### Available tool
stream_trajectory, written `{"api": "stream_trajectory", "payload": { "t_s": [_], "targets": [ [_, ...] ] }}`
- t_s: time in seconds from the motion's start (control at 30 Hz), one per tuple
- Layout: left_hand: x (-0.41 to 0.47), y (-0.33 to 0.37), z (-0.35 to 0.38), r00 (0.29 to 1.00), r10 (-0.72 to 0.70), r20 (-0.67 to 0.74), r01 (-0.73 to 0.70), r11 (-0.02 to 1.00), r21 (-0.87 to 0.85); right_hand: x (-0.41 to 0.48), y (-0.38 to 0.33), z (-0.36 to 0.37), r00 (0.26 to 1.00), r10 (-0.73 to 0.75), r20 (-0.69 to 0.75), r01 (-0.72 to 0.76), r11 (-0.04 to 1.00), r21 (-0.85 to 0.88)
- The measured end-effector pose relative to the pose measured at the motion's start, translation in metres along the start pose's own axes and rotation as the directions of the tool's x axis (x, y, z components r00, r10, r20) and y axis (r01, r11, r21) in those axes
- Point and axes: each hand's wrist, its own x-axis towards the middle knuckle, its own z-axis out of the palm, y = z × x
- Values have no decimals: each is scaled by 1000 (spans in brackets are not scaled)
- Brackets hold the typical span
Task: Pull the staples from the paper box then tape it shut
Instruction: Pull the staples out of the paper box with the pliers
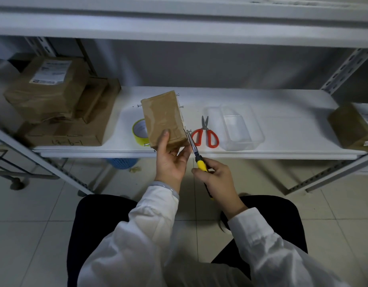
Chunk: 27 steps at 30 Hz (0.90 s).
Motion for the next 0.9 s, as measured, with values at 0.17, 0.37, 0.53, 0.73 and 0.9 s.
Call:
{"api": "stream_trajectory", "payload": {
  "t_s": [0.17,0.37,0.53,0.73,0.9],
  "targets": [
    [3,-2,-1,1000,4,4,-4,1000,-24,3,-2,0,998,24,50,-21,999,-46],
    [2,-2,-2,1000,2,13,-1,999,-32,3,-2,-1,999,43,24,-42,998,-41],
    [1,-1,1,1000,12,28,-12,1000,-17,3,-2,-1,999,44,9,-44,999,6],
    [-1,1,4,999,14,29,-14,1000,-10,8,-6,-8,998,61,3,-61,997,51],
    [-4,0,11,998,6,58,-8,999,40,10,-6,-13,998,55,-27,-53,996,71]
  ]
}}
